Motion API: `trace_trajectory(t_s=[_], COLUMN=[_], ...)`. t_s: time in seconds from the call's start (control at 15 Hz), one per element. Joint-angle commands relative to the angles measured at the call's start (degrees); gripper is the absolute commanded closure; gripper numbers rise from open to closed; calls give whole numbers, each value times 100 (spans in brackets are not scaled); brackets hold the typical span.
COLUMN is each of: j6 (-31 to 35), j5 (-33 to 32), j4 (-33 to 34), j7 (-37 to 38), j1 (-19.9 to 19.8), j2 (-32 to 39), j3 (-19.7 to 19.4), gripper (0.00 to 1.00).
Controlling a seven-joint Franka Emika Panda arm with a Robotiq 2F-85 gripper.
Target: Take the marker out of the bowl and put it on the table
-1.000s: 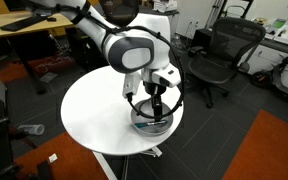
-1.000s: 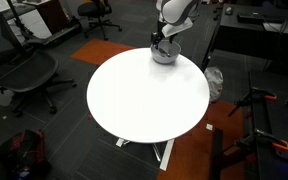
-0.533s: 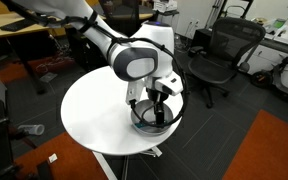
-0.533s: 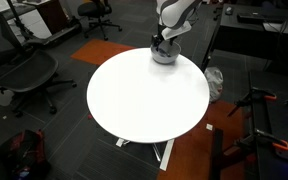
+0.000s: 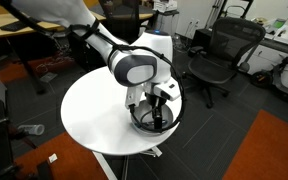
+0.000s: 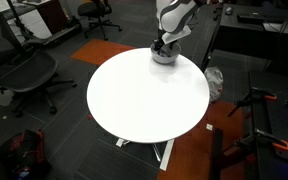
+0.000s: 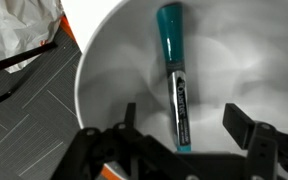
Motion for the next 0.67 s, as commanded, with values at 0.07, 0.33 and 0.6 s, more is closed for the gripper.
trace_trajectory(t_s=[0.07,0.33,0.6], j6=[-68,-53,-22], j5=[220,235,219], j4=[132,127,84], j7=[-278,-276,-272], j1=[-64,-75,-54], j2=[60,65,38], j3=[69,75,60], gripper=[51,82,98])
